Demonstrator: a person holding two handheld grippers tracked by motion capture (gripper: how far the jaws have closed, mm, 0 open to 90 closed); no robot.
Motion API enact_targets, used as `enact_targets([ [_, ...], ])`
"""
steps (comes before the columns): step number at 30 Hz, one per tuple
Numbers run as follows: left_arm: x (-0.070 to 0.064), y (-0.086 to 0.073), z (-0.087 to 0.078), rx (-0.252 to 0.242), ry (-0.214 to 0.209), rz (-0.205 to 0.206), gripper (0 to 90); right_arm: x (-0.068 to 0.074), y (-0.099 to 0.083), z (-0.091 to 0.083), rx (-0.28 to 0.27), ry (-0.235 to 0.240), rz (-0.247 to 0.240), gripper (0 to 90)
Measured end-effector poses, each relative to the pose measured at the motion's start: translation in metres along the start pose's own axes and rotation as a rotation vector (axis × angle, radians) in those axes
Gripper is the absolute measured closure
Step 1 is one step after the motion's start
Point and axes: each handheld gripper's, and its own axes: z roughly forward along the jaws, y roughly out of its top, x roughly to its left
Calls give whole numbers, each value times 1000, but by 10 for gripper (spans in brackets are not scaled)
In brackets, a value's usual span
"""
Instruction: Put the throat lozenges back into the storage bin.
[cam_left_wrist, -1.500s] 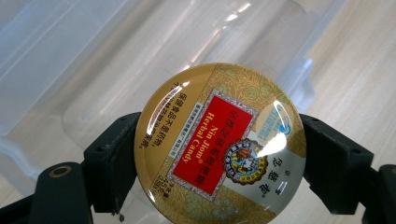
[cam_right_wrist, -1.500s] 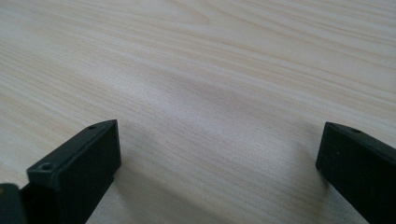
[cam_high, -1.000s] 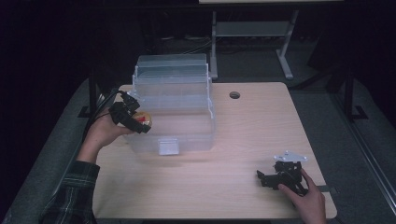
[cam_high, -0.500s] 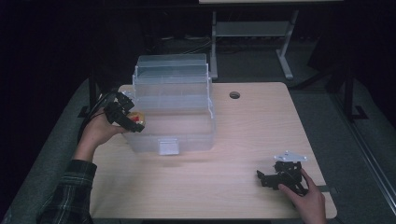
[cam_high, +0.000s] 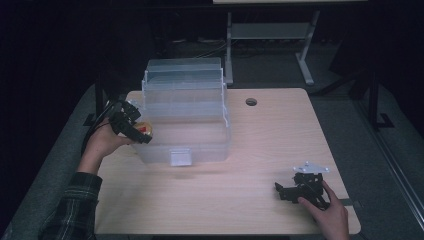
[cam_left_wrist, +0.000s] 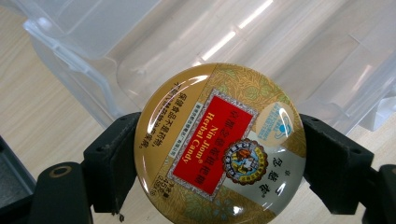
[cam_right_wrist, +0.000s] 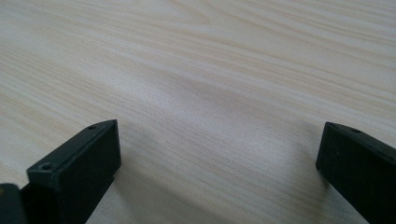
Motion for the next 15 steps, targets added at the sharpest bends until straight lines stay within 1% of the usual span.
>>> enact_targets([
  [6, 0, 0, 0, 4, -6, 0, 193, 0, 0, 0, 0, 0, 0, 0],
  [10, 0, 0, 1, -4, -12, -4, 193, 0, 0, 0, 0, 0, 0, 0],
  [15, 0, 0, 1, 0, -13, 1, 192, 0, 0, 0, 0, 0, 0, 0],
])
